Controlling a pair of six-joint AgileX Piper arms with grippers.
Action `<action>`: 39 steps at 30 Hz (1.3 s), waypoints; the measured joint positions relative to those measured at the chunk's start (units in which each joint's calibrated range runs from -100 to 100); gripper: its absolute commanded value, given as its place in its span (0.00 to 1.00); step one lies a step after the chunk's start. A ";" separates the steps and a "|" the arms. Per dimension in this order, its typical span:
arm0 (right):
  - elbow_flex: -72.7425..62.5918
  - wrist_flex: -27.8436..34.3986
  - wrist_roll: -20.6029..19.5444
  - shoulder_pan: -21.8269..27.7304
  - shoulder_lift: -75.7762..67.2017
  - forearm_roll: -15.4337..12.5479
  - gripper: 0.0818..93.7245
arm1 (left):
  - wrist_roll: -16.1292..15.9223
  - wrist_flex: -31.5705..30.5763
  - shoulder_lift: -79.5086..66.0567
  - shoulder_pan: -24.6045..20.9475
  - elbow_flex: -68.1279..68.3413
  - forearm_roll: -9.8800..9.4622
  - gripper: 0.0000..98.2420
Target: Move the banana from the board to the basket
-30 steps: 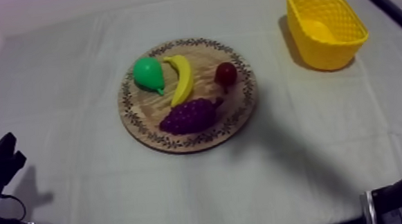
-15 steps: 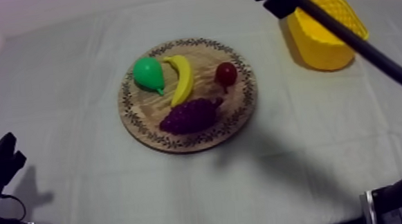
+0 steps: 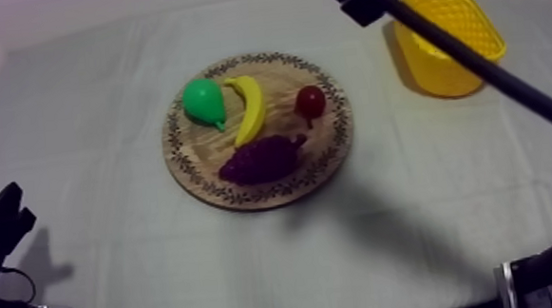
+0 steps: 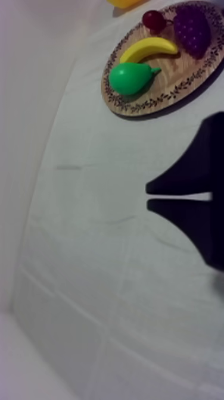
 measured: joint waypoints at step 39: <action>-22.56 10.92 -26.25 -6.75 22.37 14.98 0.00 | 0.00 0.00 0.00 0.00 0.00 0.00 0.00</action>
